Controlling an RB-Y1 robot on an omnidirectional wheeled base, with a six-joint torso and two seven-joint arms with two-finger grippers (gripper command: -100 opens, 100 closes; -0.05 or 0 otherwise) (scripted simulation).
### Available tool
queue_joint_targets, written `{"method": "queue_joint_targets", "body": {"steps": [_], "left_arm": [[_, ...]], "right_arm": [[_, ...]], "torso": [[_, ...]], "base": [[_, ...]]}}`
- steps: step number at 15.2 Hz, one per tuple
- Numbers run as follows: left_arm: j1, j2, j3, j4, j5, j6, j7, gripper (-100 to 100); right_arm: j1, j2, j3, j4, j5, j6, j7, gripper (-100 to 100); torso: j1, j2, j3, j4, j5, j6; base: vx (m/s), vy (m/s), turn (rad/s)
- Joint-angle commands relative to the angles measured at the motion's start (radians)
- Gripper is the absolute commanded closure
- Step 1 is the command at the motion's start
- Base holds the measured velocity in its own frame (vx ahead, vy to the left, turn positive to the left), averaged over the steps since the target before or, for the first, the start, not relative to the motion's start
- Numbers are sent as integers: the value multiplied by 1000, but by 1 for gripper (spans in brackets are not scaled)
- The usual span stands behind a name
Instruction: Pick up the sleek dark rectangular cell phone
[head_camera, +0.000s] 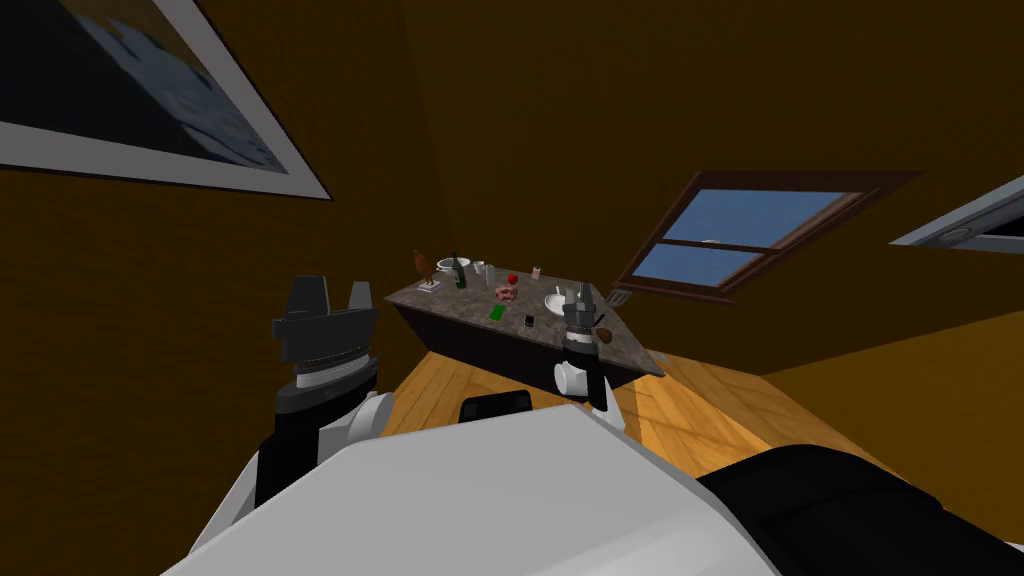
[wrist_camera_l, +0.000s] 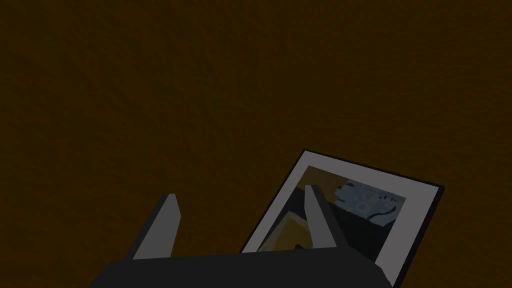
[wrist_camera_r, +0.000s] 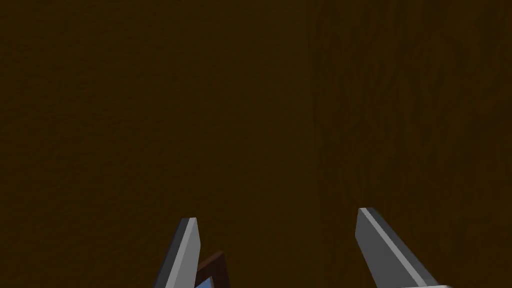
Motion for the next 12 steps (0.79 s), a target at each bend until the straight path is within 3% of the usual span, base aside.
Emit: {"method": "queue_joint_targets", "body": {"steps": [1,4,12], "left_arm": [[0,0,0,0,0,0,0,0],[0,0,0,0,0,0,0,0],[0,0,0,0,0,0,0,0]], "right_arm": [[8,-50,4,-5,-7,1,-6,-100],[15,-95,9,-9,-13,1,-13,-100],[56,-275,40,-40,-57,11,-56,-100]], "torso": [[0,0,0,0,0,0],[1,2,1,0,0,0],[1,3,2,1,0,0]], "base": [[-12,10,59],[-31,18,57],[-37,14,89]]}}
